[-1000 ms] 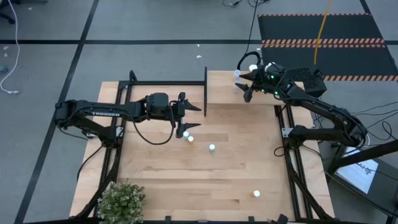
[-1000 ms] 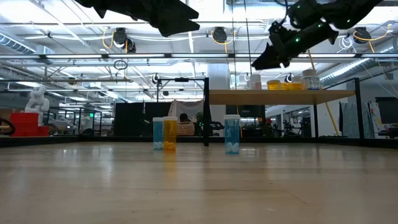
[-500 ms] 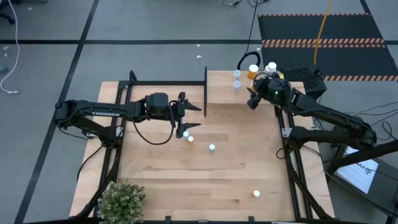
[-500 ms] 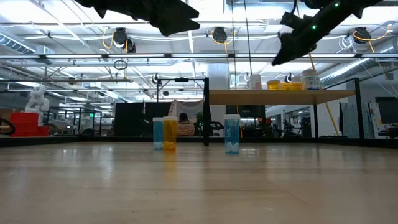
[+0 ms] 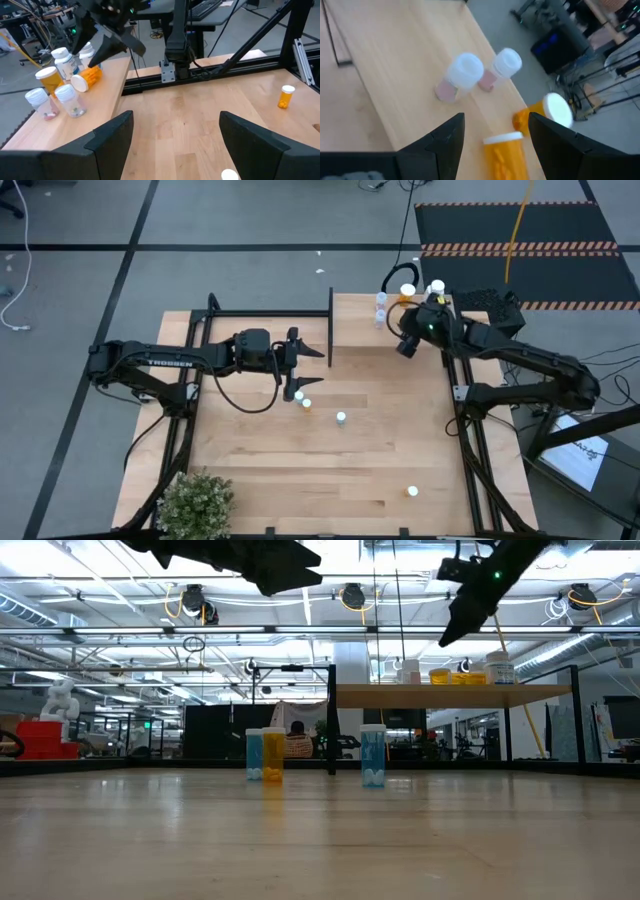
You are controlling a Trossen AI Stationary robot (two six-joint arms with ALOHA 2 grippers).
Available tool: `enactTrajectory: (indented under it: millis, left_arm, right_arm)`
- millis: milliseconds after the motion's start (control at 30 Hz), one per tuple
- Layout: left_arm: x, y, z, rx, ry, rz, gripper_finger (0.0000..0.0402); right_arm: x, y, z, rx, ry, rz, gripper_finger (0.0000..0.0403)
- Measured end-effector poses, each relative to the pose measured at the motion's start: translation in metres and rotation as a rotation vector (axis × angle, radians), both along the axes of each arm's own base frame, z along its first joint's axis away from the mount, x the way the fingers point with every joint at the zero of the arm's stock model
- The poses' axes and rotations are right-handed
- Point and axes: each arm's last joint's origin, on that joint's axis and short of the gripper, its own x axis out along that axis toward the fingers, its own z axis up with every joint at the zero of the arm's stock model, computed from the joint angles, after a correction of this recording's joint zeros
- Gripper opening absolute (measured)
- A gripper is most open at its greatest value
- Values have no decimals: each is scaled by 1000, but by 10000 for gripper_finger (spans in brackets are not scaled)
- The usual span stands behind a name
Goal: Pick and place medicine bottles onto shelf by color
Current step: Adjust the large orange pill bottle on the shelf
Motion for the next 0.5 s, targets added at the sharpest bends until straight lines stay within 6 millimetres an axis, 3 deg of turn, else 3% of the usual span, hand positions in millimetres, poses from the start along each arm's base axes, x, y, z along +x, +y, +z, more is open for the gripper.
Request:
enactTrajectory:
  millis: [167, 500]
  left_arm:
    - [0, 0, 0, 0, 0, 0, 296]
    - [0, 0, 0, 4, 1, -1, 296]
  right_arm:
    - [3, -12, 18, 105, 137, 0, 215]
    - [10, -42, 10, 244, 273, 34, 215]
